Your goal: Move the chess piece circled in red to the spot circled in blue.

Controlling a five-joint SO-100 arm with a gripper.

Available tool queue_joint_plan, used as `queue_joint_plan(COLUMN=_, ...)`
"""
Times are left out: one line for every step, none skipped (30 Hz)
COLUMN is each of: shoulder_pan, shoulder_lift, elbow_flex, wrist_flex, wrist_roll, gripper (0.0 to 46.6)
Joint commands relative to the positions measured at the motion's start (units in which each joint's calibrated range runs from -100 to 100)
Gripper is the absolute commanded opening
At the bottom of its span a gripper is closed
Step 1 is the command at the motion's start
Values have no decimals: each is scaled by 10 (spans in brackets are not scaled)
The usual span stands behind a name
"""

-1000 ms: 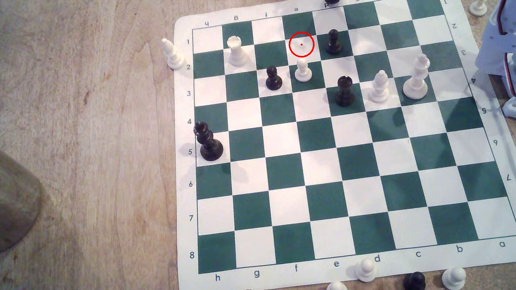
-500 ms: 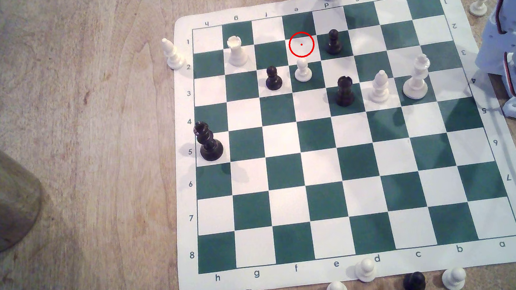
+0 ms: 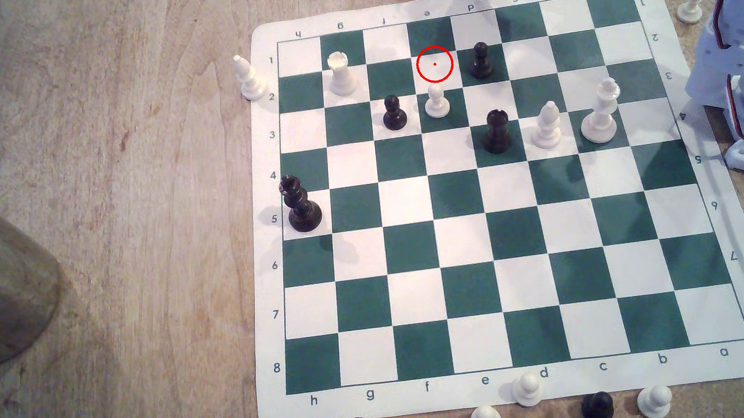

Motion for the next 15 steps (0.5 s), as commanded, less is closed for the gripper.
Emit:
queue_joint_plan(shoulder_pan=3, shoulder_lift=-1, elbow_flex=-60, wrist_flex=-16, wrist_roll=0, gripper=6)
queue_joint_plan(shoulder_pan=3, shoulder_lift=1, elbow_flex=-61, wrist_flex=-18, wrist_roll=0, gripper=8)
queue_joint_plan(shoulder_pan=3, shoulder_lift=2, elbow_flex=-61, wrist_flex=-19, wrist_roll=0, gripper=10)
queue_joint_plan(shoulder_pan=3, shoulder_lift=3, elbow_flex=-61, wrist_flex=-20, wrist_roll=0, gripper=10)
queue_joint_plan(shoulder_pan=4, shoulder_lift=5, elbow_flex=-61, wrist_flex=-23, wrist_roll=0, gripper=10)
queue_joint_plan(shoulder_pan=4, shoulder_lift=6, elbow_flex=-61, wrist_flex=-23, wrist_roll=0, gripper=10)
queue_joint_plan(shoulder_pan=5, shoulder_lift=6, elbow_flex=-60, wrist_flex=-23, wrist_roll=0, gripper=10)
queue_joint_plan(shoulder_pan=5, shoulder_lift=6, elbow_flex=-59, wrist_flex=-23, wrist_roll=0, gripper=14)
queue_joint_plan(shoulder_pan=6, shoulder_lift=5, elbow_flex=-59, wrist_flex=-23, wrist_roll=0, gripper=21)
queue_joint_plan(shoulder_pan=7, shoulder_lift=4, elbow_flex=-57, wrist_flex=-23, wrist_roll=0, gripper=46)
queue_joint_plan(shoulder_pan=7, shoulder_lift=4, elbow_flex=-55, wrist_flex=-23, wrist_roll=2, gripper=74)
queue_joint_plan(shoulder_pan=8, shoulder_lift=3, elbow_flex=-54, wrist_flex=-20, wrist_roll=4, gripper=108)
queue_joint_plan(shoulder_pan=9, shoulder_lift=2, elbow_flex=-51, wrist_flex=-20, wrist_roll=4, gripper=136)
queue_joint_plan(shoulder_pan=12, shoulder_lift=-3, elbow_flex=-45, wrist_flex=-23, wrist_roll=4, gripper=164)
queue_joint_plan(shoulder_pan=14, shoulder_lift=-7, elbow_flex=-43, wrist_flex=-27, wrist_roll=4, gripper=168)
